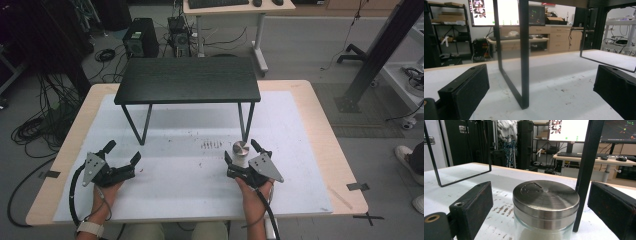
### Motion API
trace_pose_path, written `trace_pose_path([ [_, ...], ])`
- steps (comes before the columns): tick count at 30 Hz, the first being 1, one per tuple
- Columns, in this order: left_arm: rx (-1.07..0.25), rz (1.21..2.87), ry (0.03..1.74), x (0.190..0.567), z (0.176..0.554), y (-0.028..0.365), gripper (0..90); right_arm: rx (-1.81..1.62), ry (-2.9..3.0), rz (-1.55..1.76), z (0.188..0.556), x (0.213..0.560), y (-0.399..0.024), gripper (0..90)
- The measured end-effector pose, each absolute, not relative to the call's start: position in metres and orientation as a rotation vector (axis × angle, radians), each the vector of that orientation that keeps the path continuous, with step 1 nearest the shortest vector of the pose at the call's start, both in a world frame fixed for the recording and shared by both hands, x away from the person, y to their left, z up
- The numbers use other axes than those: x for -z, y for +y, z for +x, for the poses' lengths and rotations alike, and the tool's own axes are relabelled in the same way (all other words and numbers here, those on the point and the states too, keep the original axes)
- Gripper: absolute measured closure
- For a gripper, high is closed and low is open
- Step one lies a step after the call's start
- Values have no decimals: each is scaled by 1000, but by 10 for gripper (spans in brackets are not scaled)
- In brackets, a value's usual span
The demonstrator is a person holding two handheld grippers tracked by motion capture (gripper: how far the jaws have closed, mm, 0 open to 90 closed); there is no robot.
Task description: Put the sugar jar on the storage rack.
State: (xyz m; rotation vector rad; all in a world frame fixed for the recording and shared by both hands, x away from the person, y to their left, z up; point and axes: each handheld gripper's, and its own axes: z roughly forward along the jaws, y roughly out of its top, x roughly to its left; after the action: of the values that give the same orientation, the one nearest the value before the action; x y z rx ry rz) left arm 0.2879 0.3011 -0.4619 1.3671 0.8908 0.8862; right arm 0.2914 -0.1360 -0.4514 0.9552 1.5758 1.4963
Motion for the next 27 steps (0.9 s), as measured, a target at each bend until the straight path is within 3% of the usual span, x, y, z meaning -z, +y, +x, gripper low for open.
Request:
trace_pose_path([
  [27, -887, 1367, 890, 462, 288, 301, 2, -1491, 1583, 953, 291, 453, -133, 72],
])
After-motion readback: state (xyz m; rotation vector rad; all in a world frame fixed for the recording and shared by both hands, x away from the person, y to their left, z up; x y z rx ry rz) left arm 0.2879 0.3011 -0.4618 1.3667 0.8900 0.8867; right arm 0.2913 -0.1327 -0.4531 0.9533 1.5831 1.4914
